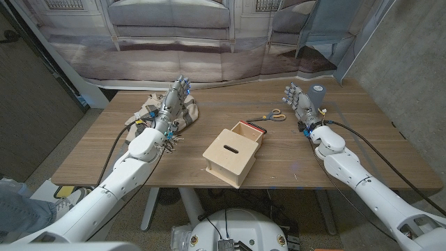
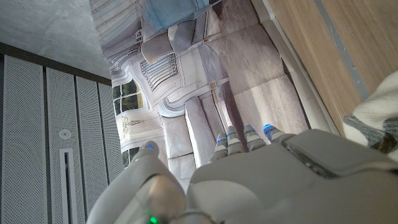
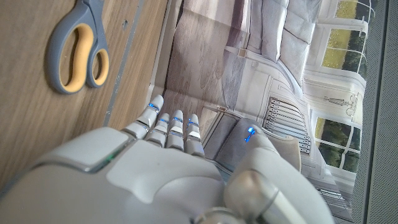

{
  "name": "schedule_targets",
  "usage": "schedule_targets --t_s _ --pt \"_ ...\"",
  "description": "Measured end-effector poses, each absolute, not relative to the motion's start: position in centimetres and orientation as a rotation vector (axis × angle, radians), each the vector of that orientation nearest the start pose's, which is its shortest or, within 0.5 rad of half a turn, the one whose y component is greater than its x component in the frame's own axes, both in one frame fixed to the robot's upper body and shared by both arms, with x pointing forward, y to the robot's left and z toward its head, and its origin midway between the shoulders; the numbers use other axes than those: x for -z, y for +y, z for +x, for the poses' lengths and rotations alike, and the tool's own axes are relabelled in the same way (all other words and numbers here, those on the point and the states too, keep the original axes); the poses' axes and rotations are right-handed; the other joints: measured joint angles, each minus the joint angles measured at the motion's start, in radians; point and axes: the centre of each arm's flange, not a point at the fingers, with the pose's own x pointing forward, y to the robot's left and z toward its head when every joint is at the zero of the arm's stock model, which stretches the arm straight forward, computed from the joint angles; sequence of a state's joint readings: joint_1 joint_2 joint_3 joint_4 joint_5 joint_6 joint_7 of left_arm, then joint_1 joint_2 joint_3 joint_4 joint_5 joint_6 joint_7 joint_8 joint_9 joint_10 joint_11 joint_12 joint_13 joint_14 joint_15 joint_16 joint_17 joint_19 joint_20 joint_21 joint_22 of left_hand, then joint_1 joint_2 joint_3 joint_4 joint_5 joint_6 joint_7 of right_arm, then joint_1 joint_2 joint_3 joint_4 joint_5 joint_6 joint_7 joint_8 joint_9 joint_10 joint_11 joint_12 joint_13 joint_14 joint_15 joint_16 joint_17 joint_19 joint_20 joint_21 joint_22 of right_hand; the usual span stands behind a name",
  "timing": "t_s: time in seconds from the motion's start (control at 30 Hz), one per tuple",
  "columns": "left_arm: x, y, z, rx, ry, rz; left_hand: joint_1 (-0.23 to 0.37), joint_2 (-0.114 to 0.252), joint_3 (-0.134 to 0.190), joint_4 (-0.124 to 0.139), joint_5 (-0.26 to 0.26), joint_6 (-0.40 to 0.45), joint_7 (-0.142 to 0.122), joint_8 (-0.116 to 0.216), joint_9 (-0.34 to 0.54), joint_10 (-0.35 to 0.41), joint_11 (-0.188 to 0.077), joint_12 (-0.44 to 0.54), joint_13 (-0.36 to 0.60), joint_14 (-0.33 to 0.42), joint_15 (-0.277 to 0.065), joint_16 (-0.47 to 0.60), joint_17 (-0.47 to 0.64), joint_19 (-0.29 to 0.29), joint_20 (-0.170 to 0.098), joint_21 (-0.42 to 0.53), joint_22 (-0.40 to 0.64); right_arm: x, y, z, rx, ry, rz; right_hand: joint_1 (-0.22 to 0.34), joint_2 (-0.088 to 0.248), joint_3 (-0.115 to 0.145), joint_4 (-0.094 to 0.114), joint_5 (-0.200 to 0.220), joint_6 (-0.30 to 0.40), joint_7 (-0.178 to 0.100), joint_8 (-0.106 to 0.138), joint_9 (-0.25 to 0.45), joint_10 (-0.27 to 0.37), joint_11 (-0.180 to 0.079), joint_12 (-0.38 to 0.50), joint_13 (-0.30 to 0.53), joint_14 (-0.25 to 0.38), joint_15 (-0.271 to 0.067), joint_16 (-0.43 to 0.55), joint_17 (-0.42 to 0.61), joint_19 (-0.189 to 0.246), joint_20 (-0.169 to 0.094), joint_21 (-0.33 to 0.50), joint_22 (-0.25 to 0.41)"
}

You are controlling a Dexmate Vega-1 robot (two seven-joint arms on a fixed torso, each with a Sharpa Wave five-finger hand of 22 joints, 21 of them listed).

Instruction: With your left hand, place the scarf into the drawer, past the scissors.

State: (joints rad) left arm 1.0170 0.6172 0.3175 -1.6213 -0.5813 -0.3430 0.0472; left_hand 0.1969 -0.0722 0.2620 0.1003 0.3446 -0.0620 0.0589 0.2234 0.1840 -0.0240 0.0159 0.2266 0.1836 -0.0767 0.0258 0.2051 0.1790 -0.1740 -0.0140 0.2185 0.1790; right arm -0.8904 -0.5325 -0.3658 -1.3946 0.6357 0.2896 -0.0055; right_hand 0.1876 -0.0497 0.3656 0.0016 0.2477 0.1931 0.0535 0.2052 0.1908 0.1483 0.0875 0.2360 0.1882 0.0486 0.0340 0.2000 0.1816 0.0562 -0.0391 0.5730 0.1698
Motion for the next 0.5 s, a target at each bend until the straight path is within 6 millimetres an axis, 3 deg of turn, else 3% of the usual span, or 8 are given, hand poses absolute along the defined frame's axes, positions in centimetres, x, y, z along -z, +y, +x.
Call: schedule_targets --t_s 0.5 --pt "0.8 28.5 56.6 0.215 -0.78 0.074 0.004 0.004 -0.003 -0.003 0.0 0.005 -0.005 0.0 0.0 0.005 -0.005 0.0 0.0 0.0 0.0 0.0 0.0 0.005 0.005 0.0 0.0 2.6 -28.2 63.7 -0.215 -0.615 0.028 0.005 0.005 0.004 -0.004 0.0 0.004 -0.004 0.0 0.0 0.006 -0.006 0.0 0.0 0.011 0.0 0.0 0.0 0.009 0.001 -0.008 0.0"
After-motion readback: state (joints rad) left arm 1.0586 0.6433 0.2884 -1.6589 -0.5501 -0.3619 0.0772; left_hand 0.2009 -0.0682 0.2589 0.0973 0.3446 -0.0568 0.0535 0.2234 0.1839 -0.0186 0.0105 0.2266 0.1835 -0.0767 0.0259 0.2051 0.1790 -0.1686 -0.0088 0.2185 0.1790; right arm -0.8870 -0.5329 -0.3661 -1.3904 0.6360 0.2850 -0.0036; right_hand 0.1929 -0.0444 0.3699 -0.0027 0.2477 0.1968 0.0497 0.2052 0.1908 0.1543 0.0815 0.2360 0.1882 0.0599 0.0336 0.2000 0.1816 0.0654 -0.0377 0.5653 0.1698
